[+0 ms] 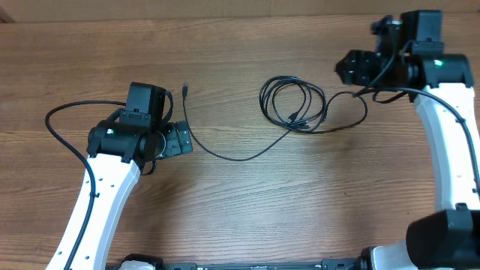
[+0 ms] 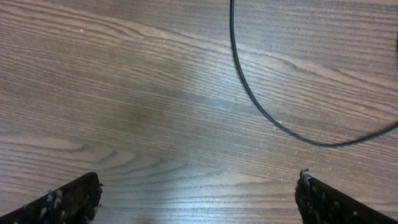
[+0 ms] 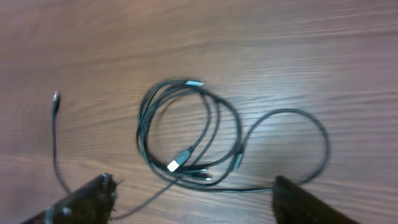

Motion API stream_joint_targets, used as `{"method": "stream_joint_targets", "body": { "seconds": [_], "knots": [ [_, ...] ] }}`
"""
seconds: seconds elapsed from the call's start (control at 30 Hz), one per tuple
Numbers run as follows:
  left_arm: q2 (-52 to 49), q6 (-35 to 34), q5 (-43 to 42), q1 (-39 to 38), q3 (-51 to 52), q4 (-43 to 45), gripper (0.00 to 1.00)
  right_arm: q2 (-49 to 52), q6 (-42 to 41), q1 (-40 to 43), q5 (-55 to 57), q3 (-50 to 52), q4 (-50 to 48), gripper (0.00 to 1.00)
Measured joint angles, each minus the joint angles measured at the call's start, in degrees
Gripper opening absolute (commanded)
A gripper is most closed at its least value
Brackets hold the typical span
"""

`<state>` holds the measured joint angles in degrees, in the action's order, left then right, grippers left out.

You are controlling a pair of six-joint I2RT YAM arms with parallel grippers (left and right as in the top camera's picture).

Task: Untangle cables

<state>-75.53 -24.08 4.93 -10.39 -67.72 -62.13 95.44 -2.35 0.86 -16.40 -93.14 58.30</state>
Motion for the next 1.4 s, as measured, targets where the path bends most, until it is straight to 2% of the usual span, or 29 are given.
{"method": "stream_joint_targets", "body": {
  "seconds": [0.27, 0.67, 1.17, 1.4],
  "knots": [
    [0.0, 0.0, 0.0, 0.0, 0.0, 0.0, 1.0, 6.4, 0.7, -3.2, -2.0, 0.0, 0.1, 1.0],
    [0.0, 0.0, 0.0, 0.0, 0.0, 0.5, 0.99, 11.1, 0.3, -9.6, 5.0, 0.0, 0.1, 1.0],
    [0.0, 0.0, 0.0, 0.0, 0.0, 0.5, 0.99, 12.9, -2.0, -12.9, 9.0, 3.8, -4.8, 1.0],
    [0.0, 0.0, 0.0, 0.0, 0.0, 0.9, 1.0, 18.5, -3.7, -15.6, 9.7, 4.1, -8.3, 1.0]
  ]
}}
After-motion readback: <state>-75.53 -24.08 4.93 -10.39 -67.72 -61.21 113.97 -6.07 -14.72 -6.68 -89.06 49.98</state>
